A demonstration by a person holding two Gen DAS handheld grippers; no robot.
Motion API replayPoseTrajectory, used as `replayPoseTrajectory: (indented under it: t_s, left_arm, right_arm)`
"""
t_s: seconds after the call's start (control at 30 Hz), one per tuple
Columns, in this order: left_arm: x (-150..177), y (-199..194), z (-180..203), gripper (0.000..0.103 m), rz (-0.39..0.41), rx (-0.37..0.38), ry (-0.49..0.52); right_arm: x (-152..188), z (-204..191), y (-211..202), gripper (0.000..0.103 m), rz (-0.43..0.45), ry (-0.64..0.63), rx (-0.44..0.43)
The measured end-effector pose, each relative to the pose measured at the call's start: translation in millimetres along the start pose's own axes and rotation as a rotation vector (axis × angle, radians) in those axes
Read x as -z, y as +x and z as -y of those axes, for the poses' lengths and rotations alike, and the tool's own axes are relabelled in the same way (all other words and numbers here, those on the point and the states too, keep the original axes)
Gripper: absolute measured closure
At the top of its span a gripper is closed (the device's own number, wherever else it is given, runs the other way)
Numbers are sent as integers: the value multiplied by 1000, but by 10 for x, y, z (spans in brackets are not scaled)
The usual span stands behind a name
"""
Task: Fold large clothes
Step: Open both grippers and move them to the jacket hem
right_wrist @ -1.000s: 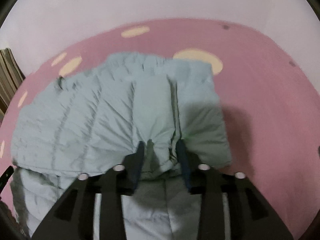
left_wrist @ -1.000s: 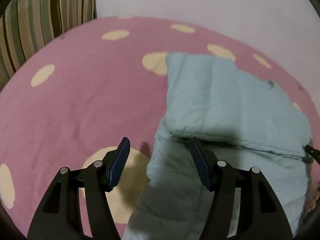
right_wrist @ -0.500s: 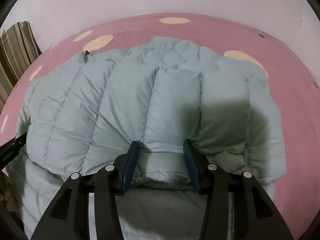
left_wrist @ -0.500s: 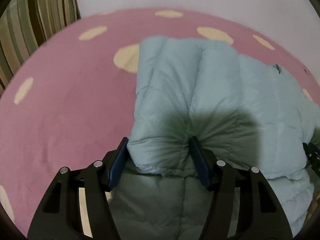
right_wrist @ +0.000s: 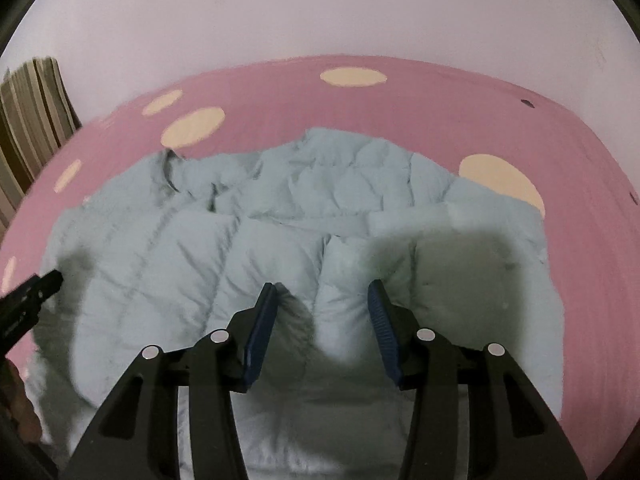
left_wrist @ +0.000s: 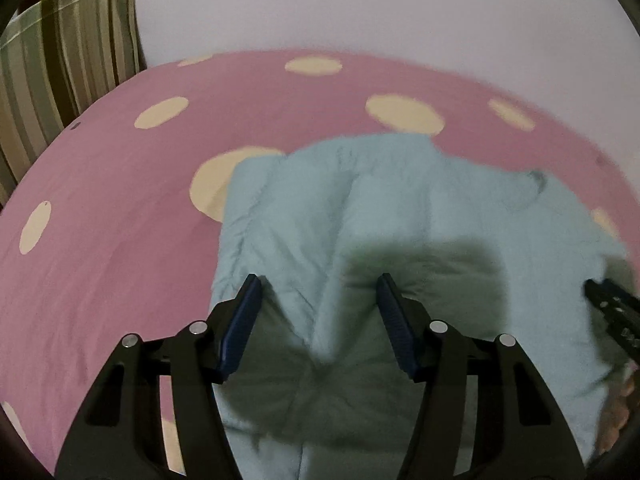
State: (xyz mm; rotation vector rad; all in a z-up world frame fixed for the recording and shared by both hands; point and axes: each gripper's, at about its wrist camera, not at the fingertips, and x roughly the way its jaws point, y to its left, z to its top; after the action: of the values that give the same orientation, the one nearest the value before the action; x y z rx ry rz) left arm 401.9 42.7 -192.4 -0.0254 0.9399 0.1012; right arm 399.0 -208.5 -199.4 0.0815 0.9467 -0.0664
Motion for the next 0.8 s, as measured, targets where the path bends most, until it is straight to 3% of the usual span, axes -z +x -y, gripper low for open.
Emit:
replayPoseTrajectory:
  t_s: [0.1,0.27,0.43,0.57,0.67,0.8]
  left_arm:
    - [34,248,59,43,-59,-42,43]
    - [35,83,82,45,-23,-81,45]
    - [88,-269,187,44,77,-2,48]
    - [181,53,387,44,-35,32,134]
    - [189,-31,352,44,-2,39,136]
    - [353,-401,107,43,44,57,119]
  right_arm:
    - [57,-6,248,51,-49,-20,0]
    - [42,-31,105,51,-17,-12,17]
    - [143,-131,-166,50,25,-8,-34]
    - [266,-282,3,45,-24,-73,-11]
    - [246,-220,-37,45,-21,-57,-40]
    - [318,-40,-512,43,44,-35,-58]
